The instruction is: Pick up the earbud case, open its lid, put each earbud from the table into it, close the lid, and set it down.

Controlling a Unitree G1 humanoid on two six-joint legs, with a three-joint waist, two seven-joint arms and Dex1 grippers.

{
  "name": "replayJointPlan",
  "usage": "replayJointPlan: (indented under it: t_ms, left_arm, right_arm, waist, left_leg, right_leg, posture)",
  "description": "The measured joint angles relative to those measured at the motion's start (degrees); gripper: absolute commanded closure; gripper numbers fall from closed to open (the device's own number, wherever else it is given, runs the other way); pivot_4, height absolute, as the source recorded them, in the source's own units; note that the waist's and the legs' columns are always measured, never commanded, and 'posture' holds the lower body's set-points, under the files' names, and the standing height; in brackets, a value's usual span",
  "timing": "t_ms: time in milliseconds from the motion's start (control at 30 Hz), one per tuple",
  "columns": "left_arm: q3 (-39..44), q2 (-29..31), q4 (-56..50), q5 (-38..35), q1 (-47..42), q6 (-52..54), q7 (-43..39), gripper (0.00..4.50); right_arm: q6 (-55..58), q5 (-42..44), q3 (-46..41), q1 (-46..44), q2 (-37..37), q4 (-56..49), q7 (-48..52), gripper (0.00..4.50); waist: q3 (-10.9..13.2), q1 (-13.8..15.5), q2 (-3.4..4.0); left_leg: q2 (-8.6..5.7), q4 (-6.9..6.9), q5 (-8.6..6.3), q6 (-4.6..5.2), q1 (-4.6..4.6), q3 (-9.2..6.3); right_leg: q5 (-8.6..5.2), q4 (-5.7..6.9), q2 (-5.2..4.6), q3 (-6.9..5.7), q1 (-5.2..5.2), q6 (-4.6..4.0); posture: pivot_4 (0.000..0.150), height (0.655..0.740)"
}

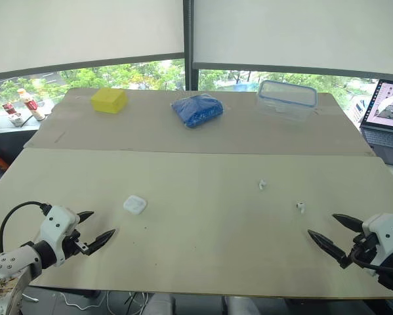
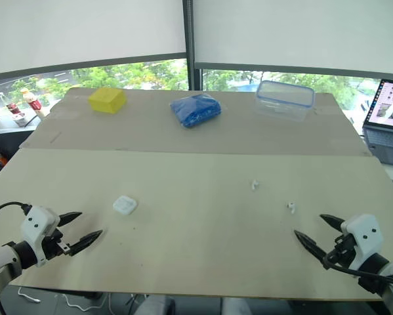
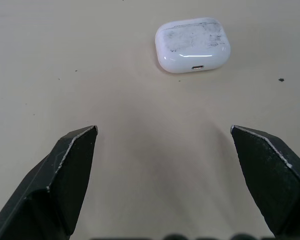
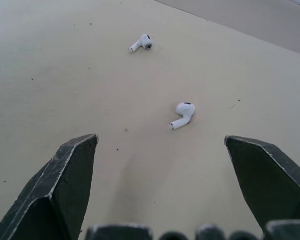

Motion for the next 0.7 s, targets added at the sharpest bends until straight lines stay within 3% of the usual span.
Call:
replayJointPlan:
  t_ms: [700]
  left_arm:
    - [0.98,-3.09,2.69,1.51,-3.8,-7.31,2.03,0.0]
  right_arm:
    - [-0.08,-1.26,0.63,-1.7,0.44,2.43,0.08,0.04]
  waist:
    - [0.0,0.0,0.0]
  left_leg:
    - [-0.01,0.0,0.0,0.0,0.01,0.0]
  right_leg:
    - [0.0,0.01,0.0,0.0,0.01,0.0]
  posture:
    - [0.15,0.6909]
